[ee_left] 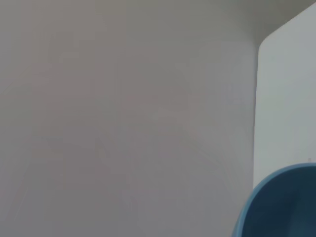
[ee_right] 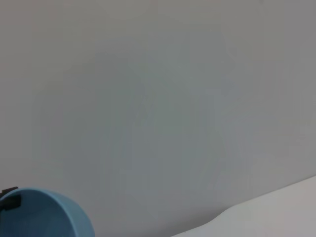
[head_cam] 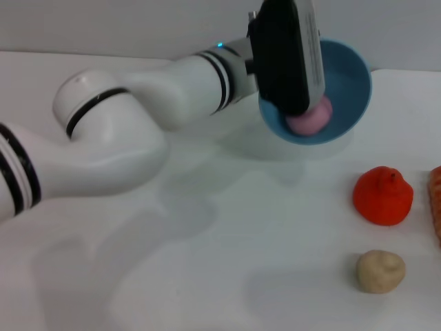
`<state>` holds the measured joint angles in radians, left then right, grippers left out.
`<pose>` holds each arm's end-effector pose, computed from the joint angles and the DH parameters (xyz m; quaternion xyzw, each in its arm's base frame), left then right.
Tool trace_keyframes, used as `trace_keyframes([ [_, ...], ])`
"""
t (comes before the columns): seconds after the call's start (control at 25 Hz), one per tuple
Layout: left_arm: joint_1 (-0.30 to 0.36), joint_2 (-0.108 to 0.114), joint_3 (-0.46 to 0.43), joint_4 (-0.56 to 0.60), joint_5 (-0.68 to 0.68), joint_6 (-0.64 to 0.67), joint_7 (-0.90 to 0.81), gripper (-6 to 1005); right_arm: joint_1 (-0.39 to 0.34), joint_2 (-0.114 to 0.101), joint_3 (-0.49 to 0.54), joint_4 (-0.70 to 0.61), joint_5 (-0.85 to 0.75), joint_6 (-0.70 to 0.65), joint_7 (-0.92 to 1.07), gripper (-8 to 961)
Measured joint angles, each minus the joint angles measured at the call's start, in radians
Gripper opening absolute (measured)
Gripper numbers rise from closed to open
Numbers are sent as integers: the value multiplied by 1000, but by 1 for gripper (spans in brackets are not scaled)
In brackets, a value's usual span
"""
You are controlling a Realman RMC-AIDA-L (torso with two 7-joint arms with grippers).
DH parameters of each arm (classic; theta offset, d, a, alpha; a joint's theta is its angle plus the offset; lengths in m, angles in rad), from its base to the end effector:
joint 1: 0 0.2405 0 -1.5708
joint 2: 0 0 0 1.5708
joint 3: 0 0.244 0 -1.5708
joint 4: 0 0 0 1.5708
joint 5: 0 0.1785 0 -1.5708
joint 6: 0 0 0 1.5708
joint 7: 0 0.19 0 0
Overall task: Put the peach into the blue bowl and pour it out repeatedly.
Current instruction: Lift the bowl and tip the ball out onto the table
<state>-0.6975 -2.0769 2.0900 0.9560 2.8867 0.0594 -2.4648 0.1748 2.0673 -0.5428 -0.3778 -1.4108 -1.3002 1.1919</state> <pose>-0.0934 0.4100 -0.1150 -0.8814 0.2227 0.0127 0.4165 0.3506 0.2777 0.0299 -0.6910 0.4398 0.3724 0.4364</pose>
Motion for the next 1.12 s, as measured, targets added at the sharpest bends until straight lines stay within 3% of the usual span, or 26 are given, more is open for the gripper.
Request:
trace_keyframes([
  [0.24,91,0,64,-13,0,-221,223,-1,8,2,1,7,-2,4,-1,541],
  [0.44,114,0,98,-20,-1,-280,269,-1,14,2,1,13,-4,6,-1,541],
  [0.6,165,-1,158,-17,-21,-411,449,-1,15,2,0,14,-5,9,-1,541],
  [0.76,139,-2,188,-49,-105,-407,529,-1,21,1,2,27,-5,10,-2,541],
  [1.12,141,-2,222,-65,-110,-431,690,-2,26,-1,2,32,-5,13,-2,541],
])
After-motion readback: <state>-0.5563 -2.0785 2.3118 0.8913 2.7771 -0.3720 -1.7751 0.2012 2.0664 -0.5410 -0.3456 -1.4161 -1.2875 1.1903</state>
